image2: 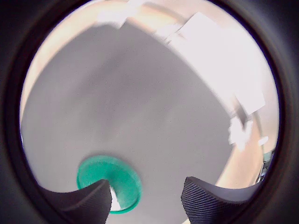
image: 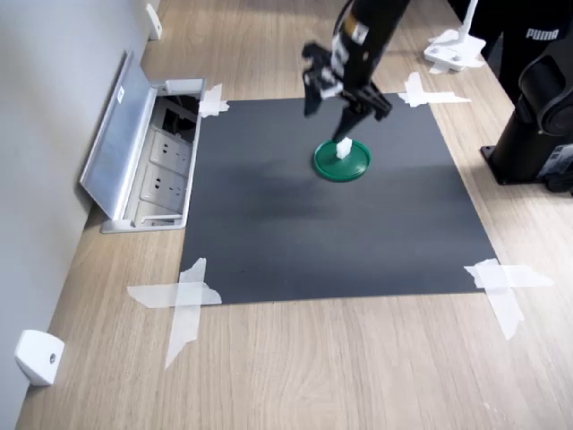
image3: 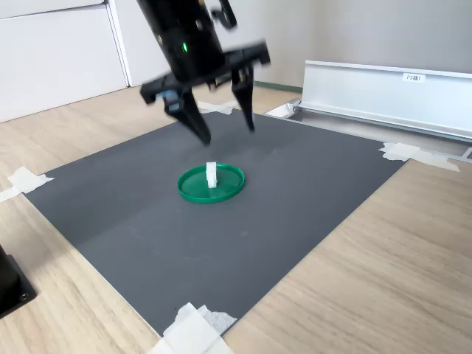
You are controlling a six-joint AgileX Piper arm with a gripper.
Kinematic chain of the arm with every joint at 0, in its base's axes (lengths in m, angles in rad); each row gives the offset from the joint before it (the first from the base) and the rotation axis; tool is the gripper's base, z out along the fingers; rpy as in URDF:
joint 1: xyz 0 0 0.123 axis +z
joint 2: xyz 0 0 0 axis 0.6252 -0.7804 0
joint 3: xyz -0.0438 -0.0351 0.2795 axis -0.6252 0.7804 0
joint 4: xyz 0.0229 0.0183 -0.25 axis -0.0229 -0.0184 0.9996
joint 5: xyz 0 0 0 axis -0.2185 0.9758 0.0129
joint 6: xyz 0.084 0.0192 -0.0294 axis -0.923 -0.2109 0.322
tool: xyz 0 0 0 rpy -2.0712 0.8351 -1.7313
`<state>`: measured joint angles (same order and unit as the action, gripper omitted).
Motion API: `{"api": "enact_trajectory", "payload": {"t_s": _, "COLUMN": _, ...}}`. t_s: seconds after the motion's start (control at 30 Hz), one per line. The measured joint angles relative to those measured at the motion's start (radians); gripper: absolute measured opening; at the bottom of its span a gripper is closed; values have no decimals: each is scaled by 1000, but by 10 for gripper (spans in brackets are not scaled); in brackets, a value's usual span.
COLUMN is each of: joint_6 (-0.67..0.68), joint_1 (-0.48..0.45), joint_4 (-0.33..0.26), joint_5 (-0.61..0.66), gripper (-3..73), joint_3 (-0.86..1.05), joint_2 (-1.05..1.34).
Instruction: Grasp a white terminal and put it on the green lid.
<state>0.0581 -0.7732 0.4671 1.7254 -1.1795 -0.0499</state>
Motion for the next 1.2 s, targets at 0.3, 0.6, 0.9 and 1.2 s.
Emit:
{"api": "enact_trajectory", "payload": {"t_s": 0.3, "joint_6": -92, "joint_1": 0, "joint_4": -106, "joint_5": -47, "gripper": 235, "joint_3": 1, "joint_2": 365}}
{"api": "enact_trajectory", "payload": {"t_s": 0.6, "joint_6": -678, "joint_1": 0, "joint_4": -52, "joint_5": -243, "gripper": -3, "joint_3": 152, "joint_2": 691}}
{"api": "enact_trajectory", "payload": {"t_s": 0.9, "joint_6": -842, "joint_1": 0, "joint_4": 16, "joint_5": -306, "gripper": -5, "joint_3": 459, "joint_2": 999}}
{"api": "enact_trajectory", "payload": {"t_s": 1.2, "joint_6": -848, "joint_1": 0, "joint_4": 16, "joint_5": -302, "gripper": -5, "joint_3": 689, "joint_2": 1198}}
